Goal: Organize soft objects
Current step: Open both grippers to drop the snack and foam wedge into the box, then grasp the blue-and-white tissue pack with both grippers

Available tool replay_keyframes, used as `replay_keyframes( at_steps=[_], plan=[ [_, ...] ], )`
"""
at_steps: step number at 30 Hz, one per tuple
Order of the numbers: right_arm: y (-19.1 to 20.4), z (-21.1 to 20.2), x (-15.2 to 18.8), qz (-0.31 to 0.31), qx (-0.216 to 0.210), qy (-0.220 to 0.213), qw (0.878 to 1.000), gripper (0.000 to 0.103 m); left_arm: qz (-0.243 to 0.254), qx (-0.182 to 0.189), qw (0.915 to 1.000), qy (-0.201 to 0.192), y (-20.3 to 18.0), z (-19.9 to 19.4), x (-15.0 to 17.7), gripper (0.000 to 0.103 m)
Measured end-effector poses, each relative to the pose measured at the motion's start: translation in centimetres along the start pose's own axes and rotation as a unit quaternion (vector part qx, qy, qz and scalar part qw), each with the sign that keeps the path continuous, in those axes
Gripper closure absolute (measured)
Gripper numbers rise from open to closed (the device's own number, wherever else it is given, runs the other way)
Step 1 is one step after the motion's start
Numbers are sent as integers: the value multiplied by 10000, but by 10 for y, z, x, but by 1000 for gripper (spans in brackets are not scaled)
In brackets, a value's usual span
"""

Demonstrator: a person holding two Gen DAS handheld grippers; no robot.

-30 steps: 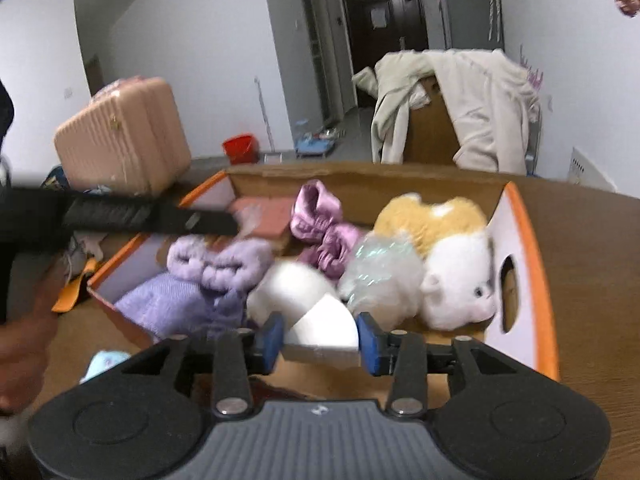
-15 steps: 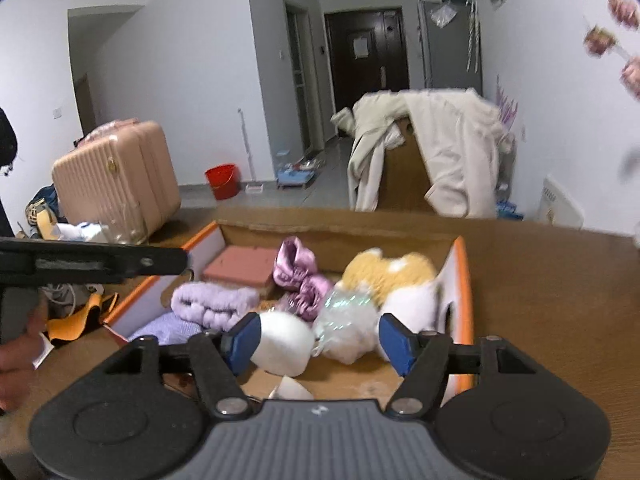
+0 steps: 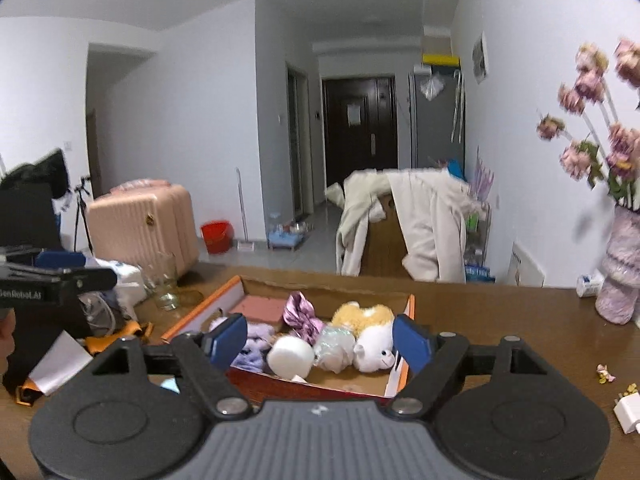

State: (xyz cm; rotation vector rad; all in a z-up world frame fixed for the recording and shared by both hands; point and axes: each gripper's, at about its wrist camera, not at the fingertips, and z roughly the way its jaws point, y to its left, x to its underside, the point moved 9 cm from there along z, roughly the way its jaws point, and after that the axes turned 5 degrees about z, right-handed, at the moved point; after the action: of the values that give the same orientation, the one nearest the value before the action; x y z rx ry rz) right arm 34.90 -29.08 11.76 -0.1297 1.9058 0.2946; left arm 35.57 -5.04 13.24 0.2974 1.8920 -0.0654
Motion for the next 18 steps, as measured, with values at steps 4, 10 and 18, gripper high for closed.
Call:
replay_keyframes(
  at_steps=[4, 10, 18],
  plan=[
    [9, -34, 30, -23, -114, -131, 9998, 18, 366, -92, 9988, -301, -22, -42, 25, 10],
    [16, -72, 85, -207, 85, -126, 9997, 18, 463, -405, 9974, -365, -52, -87, 79, 5],
    [18, -111, 158, -182, 110, 136, 9997, 17, -322, -600, 9973, 257, -60, -115, 158, 5]
  ],
)
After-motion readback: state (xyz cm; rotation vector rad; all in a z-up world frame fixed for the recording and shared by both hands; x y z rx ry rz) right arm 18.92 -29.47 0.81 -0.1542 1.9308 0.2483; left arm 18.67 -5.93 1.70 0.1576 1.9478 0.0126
